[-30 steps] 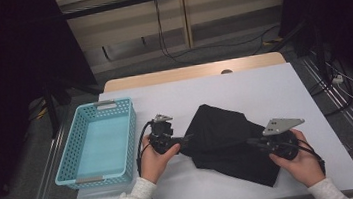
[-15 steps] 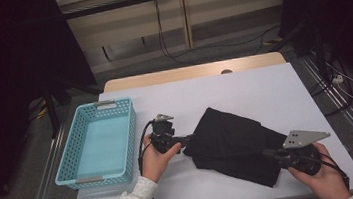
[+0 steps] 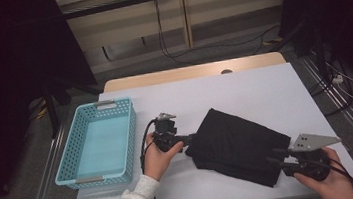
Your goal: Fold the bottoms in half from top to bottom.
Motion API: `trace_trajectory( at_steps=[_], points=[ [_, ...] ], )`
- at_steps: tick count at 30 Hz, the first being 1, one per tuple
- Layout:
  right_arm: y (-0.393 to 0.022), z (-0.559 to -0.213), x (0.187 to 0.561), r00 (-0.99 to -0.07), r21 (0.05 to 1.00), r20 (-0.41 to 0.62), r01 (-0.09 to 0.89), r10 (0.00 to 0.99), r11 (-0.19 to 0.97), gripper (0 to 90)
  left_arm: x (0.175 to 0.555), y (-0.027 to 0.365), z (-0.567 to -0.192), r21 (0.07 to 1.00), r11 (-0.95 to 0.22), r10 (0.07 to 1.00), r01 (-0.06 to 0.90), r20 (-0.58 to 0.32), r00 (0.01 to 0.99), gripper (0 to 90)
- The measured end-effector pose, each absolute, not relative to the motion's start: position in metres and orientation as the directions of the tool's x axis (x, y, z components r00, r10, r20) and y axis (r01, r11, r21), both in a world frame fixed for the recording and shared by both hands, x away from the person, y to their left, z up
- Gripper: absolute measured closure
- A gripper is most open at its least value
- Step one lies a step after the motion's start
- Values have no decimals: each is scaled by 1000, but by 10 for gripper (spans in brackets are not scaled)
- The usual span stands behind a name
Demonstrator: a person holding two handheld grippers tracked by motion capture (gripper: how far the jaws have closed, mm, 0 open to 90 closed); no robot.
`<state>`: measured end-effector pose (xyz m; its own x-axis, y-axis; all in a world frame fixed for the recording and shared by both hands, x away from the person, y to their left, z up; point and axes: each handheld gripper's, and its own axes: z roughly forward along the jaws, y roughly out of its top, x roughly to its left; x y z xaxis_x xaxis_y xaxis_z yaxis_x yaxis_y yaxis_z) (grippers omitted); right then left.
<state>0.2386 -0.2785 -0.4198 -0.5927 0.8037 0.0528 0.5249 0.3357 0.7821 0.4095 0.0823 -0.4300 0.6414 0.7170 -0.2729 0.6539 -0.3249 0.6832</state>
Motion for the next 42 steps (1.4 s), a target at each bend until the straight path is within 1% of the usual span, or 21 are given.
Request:
trace_trajectory(
  at_steps=[2, 6, 10, 13, 14, 15, 16, 17, 18, 19, 20, 23, 25, 27, 31, 34, 35, 37, 38, 40, 42],
  points=[
    [-279, -423, 254, -568, 779, 21, 525, 823, 342, 580, 409, 83, -431, 684, -315, 723, 657, -276, 634, 135],
    [-284, -437, 288, -529, 747, -40, 548, 848, 377, 583, 407, 84, -431, 680, -326, 722, 657, -269, 637, 134],
    [-286, -442, 314, -508, 742, -60, 553, 859, 379, 560, 407, 86, -432, 672, -335, 720, 660, -269, 640, 134],
    [-284, -445, 329, -476, 717, -69, 587, 877, 375, 560, 408, 87, -433, 672, -333, 723, 661, -269, 637, 134],
    [-283, -447, 332, -483, 716, -66, 587, 873, 378, 563, 408, 88, -434, 674, -332, 724, 660, -266, 636, 134],
    [-281, -449, 334, -487, 710, -63, 591, 871, 382, 582, 408, 89, -433, 673, -334, 723, 660, -266, 637, 134],
    [-280, -449, 334, -496, 715, -51, 588, 867, 378, 636, 408, 89, -433, 675, -330, 726, 659, -265, 635, 134],
    [-279, -449, 334, -506, 715, -47, 585, 861, 383, 652, 408, 89, -433, 676, -329, 726, 660, -266, 634, 134],
    [-277, -448, 335, -507, 711, -60, 583, 860, 393, 687, 408, 89, -433, 676, -326, 728, 661, -267, 632, 134],
    [-276, -447, 336, -513, 707, -73, 578, 855, 407, 756, 408, 89, -433, 676, -327, 729, 661, -265, 631, 134],
    [-275, -447, 336, -531, 707, -66, 573, 845, 414, 789, 408, 89, -433, 676, -328, 729, 660, -264, 632, 134],
    [-273, -446, 336, -545, 698, -71, 572, 836, 432, 831, 407, 88, -431, 685, -318, 731, 655, -262, 630, 134],
    [-273, -442, 334, -542, 704, -77, 565, 837, 431, 837, 407, 89, -429, 684, -323, 727, 654, -264, 634, 134],
    [-276, -436, 333, -540, 721, -47, 564, 840, 403, 837, 407, 89, -430, 688, -309, 732, 657, -269, 626, 134],
    [-285, -423, 325, -526, 750, -12, 558, 850, 356, 841, 407, 88, -430, 682, -325, 725, 655, -265, 636, 134],
    [-291, -418, 317, -515, 740, 2, 577, 857, 346, 840, 405, 88, -430, 681, -332, 722, 653, -263, 640, 132],
    [-294, -419, 314, -514, 727, 21, 597, 858, 340, 840, 405, 87, -430, 679, -334, 721, 654, -263, 641, 132],
    [-298, -425, 310, -512, 705, 22, 617, 859, 350, 836, 404, 85, -431, 676, -337, 718, 655, -266, 643, 130],
    [-300, -429, 309, -520, 691, 28, 627, 854, 359, 829, 403, 84, -432, 676, -338, 718, 655, -265, 644, 129],
    [-303, -437, 309, -501, 682, 17, 638, 865, 357, 792, 401, 81, -432, 672, -344, 715, 656, -266, 647, 128],
    [-304, -441, 310, -494, 681, 32, 647, 869, 344, 737, 399, 79, -431, 666, -346, 709, 661, -277, 649, 131]
  ],
)
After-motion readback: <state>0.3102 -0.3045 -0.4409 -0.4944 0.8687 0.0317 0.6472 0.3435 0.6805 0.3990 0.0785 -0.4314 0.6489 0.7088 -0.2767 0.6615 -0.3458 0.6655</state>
